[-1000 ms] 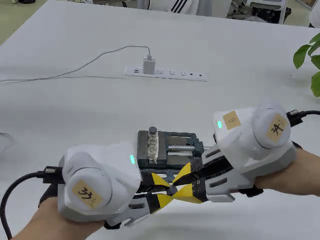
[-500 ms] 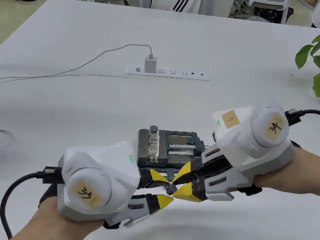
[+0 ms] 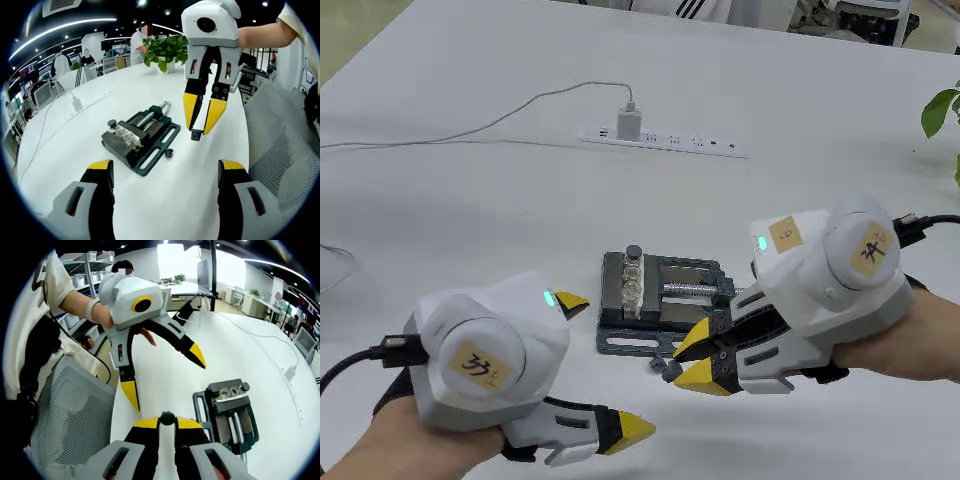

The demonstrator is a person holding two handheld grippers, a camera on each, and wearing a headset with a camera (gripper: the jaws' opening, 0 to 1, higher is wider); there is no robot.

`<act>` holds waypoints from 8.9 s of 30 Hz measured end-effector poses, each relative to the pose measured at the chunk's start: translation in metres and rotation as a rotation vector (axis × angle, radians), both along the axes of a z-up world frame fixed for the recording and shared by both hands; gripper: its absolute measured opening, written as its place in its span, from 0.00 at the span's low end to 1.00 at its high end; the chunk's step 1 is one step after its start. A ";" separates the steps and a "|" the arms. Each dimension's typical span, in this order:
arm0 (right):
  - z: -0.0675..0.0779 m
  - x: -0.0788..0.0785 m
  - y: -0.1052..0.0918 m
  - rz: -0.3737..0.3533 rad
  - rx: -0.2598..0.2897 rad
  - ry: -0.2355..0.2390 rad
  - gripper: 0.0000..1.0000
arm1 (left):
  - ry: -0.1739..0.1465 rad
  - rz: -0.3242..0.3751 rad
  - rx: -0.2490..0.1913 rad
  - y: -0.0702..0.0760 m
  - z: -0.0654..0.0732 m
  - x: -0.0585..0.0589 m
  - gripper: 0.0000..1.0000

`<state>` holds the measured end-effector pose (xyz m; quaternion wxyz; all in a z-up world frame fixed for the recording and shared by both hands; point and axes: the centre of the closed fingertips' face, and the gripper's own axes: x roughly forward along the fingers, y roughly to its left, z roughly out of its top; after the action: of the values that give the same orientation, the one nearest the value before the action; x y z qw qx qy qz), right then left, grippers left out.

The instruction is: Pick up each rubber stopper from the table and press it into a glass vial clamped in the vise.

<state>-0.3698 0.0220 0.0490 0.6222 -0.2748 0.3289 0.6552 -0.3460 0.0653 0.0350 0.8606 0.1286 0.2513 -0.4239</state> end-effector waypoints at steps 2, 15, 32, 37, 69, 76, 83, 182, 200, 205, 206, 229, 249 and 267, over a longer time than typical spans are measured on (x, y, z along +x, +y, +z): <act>0.000 0.001 -0.001 0.002 -0.003 -0.002 0.06 | -0.001 0.029 -0.008 0.005 0.000 0.002 0.90; -0.003 0.008 -0.006 0.031 -0.043 -0.025 0.06 | 0.024 0.121 -0.040 0.026 -0.002 0.002 0.99; 0.002 0.041 -0.007 0.173 -0.176 -0.118 0.06 | 0.034 0.172 -0.046 0.041 -0.006 -0.002 0.99; 0.006 0.054 -0.004 0.226 -0.213 -0.158 0.06 | 0.034 0.184 -0.048 0.043 -0.007 -0.002 0.99; 0.001 0.118 0.037 0.541 -0.377 -0.356 0.05 | 0.050 0.236 -0.071 0.053 -0.016 -0.001 0.99; -0.010 0.120 0.039 0.602 -0.396 -0.377 0.05 | 0.056 0.256 -0.080 0.054 -0.019 -0.002 0.99; -0.012 0.120 0.040 0.629 -0.411 -0.382 0.05 | 0.063 0.267 -0.087 0.055 -0.022 -0.004 0.99; -0.024 0.122 0.048 0.337 -0.463 -0.291 0.07 | 0.090 0.269 -0.134 0.046 -0.032 -0.002 0.98; -0.023 0.121 0.048 0.336 -0.451 -0.291 0.10 | 0.092 0.264 -0.131 0.046 -0.031 -0.003 0.98; -0.020 0.123 0.049 0.325 -0.442 -0.302 0.15 | 0.091 0.261 -0.132 0.044 -0.030 -0.002 0.98; -0.017 0.125 0.048 0.324 -0.443 -0.302 0.16 | 0.091 0.260 -0.132 0.044 -0.030 -0.002 0.98; -0.003 0.119 0.043 0.227 -0.381 -0.090 0.06 | 0.097 0.266 -0.117 0.053 -0.032 0.002 0.98; -0.013 0.113 0.045 0.219 -0.376 -0.043 0.00 | 0.118 0.268 -0.116 0.053 -0.038 0.001 0.98; -0.017 0.114 0.046 0.264 -0.426 -0.063 0.00 | 0.131 0.256 -0.119 0.050 -0.043 0.004 0.98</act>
<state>-0.2554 0.0680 0.0320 0.4693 -0.4604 0.4012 0.6379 -0.3417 0.1148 -0.0078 0.8955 0.0164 0.2956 -0.3324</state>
